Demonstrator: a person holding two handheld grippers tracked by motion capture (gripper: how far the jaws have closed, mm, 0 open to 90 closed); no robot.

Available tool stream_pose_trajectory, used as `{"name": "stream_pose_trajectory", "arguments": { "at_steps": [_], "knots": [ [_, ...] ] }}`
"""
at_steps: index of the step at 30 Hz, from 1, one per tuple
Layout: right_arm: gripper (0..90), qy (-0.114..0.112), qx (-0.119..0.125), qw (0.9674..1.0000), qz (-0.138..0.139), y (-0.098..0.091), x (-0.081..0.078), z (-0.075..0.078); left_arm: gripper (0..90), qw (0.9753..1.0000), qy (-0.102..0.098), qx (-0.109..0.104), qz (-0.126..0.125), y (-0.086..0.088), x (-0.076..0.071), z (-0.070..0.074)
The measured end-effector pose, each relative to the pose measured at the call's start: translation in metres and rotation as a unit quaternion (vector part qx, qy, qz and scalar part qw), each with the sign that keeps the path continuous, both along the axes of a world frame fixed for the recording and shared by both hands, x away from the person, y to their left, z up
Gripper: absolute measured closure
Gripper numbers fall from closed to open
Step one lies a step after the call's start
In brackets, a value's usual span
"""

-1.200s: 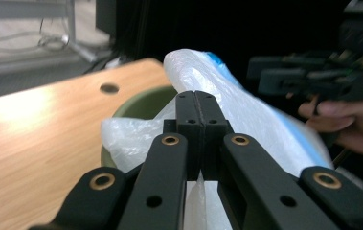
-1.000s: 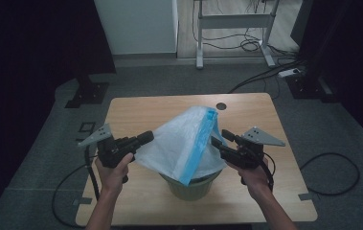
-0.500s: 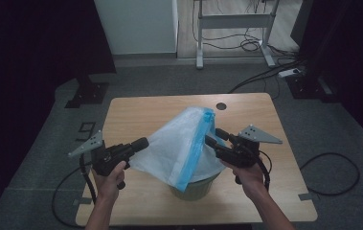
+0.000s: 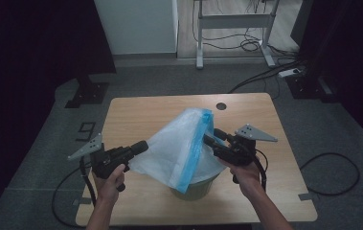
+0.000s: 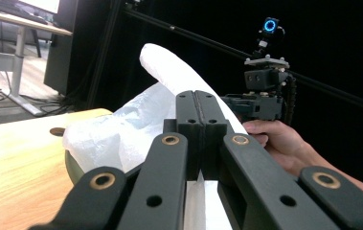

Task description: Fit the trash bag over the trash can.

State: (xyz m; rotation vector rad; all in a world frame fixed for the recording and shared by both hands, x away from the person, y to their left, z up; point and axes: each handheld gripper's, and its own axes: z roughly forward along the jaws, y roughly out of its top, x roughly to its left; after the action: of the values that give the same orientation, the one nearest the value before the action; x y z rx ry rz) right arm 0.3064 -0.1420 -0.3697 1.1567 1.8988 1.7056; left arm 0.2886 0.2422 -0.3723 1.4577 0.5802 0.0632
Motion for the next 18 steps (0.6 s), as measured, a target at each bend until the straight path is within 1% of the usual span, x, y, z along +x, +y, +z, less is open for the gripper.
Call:
{"name": "stream_pose_trajectory", "arguments": {
  "at_steps": [8, 10, 13, 15, 16, 17, 18],
  "knots": [
    [49.5, -0.002, -0.001, 0.9998, 0.022, 0.01, 0.004, 0.005, 89.6, 1.0, 0.002, 0.0, -0.001, -0.001, 0.001, -0.002],
    [49.2, 0.002, -0.004, 0.9997, 0.024, 0.011, 0.005, 0.006, 89.6, 1.0, 0.001, 0.0, -0.001, 0.0, 0.001, -0.001],
    [49.9, 0.009, -0.001, 0.9996, 0.028, 0.013, 0.008, 0.005, 89.6, 1.0, 0.001, 0.0, -0.002, 0.0, 0.001, -0.001],
    [54.9, 0.01, 0.004, 0.9994, 0.033, 0.014, 0.01, 0.005, 89.6, 1.0, 0.0, 0.001, -0.002, 0.0, 0.002, -0.002],
    [54.9, 0.01, 0.004, 0.9994, 0.033, 0.014, 0.01, 0.005, 89.6, 1.0, 0.0, 0.001, -0.002, 0.0, 0.002, -0.002],
    [62.1, 0.01, 0.009, 0.999, 0.043, 0.015, 0.011, 0.005, 89.6, 1.0, 0.001, 0.0, -0.002, 0.0, 0.002, -0.002],
    [65.3, 0.012, 0.018, 0.9986, 0.049, 0.016, 0.013, 0.005, 89.6, 1.0, 0.001, 0.0, -0.002, 0.0, 0.002, -0.002]
  ]
}}
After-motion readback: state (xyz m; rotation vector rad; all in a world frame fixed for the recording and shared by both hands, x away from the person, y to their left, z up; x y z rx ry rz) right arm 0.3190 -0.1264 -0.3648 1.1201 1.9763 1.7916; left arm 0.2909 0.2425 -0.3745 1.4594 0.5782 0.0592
